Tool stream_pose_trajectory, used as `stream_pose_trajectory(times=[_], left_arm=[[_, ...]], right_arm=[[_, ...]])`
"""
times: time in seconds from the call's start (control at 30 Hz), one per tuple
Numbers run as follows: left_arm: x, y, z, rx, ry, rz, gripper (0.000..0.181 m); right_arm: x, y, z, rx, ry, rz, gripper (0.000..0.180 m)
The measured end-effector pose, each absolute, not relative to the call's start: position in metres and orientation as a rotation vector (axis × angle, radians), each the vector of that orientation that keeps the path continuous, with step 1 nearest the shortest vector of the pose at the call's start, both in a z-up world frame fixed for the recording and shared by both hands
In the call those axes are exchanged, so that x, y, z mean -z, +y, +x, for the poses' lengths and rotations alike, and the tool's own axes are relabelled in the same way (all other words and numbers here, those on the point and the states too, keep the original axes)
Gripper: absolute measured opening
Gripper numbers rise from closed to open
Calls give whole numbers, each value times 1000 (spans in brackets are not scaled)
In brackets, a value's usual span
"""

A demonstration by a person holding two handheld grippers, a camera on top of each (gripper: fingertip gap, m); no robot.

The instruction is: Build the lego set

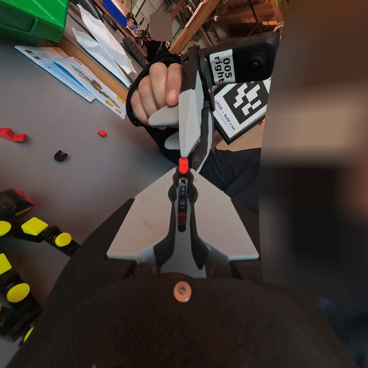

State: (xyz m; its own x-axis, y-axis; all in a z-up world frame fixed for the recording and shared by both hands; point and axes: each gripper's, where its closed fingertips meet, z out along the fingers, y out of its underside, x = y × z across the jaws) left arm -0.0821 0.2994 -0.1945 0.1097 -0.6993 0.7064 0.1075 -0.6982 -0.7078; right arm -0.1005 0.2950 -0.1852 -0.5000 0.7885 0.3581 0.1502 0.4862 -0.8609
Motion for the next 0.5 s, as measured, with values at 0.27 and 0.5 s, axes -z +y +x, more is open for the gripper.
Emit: stream_pose_trajectory(times=[0.27,0.5], left_arm=[[199,299,-82,1606,608,-1796,4],[202,294,-78,1575,675,-1810,4]], right_arm=[[187,299,-99,-1019,-1946,-778,19],[194,296,-100,-1026,-1971,-762,7]])
